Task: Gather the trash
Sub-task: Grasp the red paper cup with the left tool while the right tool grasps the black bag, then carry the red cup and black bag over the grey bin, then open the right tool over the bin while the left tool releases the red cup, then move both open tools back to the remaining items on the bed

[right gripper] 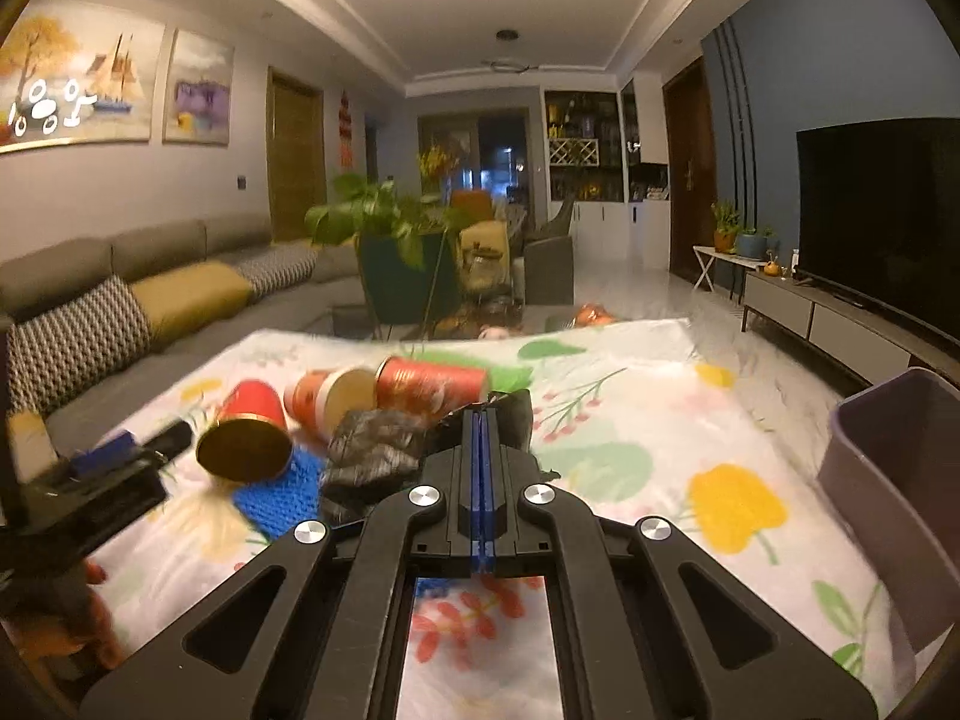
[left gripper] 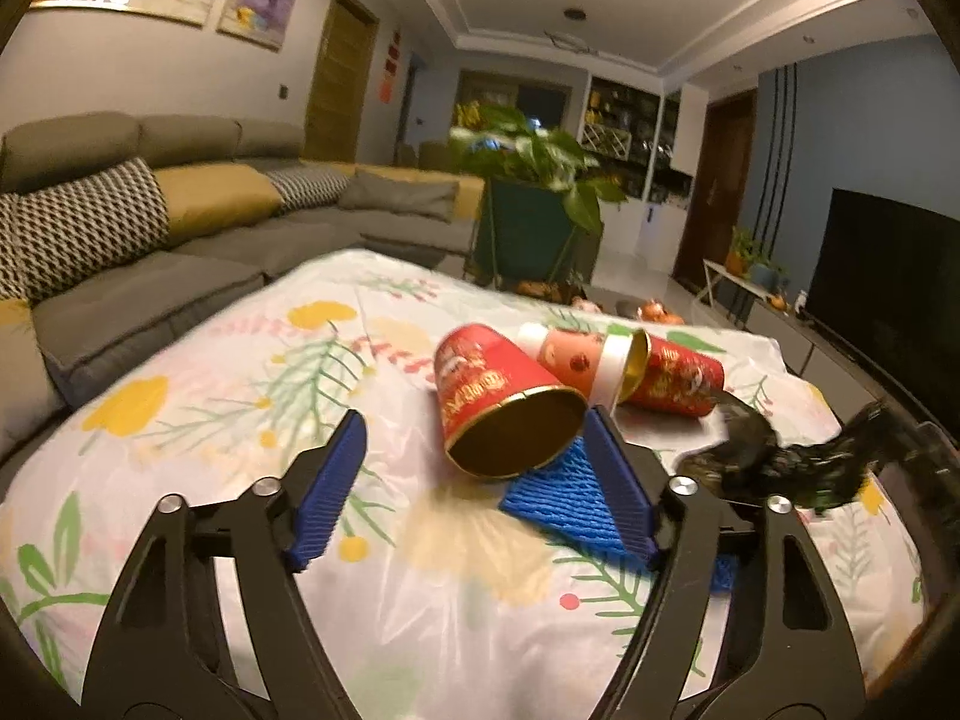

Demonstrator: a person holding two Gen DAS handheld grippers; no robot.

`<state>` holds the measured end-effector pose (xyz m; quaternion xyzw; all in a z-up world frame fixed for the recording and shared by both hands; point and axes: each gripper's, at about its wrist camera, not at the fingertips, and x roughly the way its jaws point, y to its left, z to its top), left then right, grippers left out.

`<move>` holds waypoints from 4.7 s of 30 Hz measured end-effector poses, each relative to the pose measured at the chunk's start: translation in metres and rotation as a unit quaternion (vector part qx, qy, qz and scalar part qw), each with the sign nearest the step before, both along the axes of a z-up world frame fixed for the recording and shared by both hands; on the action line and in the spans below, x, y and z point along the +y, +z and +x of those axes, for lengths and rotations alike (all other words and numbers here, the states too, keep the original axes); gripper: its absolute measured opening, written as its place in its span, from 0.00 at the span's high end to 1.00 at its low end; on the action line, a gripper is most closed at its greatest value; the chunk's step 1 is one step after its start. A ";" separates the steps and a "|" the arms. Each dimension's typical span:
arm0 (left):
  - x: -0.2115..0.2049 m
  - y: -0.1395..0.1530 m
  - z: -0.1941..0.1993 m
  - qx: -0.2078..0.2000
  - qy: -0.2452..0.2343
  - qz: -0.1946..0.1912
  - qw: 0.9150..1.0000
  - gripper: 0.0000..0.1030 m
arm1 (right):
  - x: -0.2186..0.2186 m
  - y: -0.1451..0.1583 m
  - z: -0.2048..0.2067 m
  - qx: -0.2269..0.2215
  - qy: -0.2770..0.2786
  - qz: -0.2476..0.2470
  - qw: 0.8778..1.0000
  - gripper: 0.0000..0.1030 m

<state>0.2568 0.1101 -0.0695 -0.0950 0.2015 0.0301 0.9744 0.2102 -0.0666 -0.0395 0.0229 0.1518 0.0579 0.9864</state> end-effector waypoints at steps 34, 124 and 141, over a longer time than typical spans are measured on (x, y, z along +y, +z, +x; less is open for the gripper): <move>0.017 0.013 -0.010 0.023 -0.008 -0.063 0.998 0.97 | -0.053 0.030 -0.049 -0.046 -0.016 0.030 0.998 0.99; -0.380 0.026 -0.009 0.010 -0.362 -0.025 0.932 0.55 | -0.283 0.045 -0.110 -0.095 -0.230 0.050 0.967 0.51; -0.292 0.031 -0.043 -0.020 -0.194 0.006 0.981 0.11 | -0.254 0.034 -0.134 -0.085 -0.242 0.036 0.966 0.22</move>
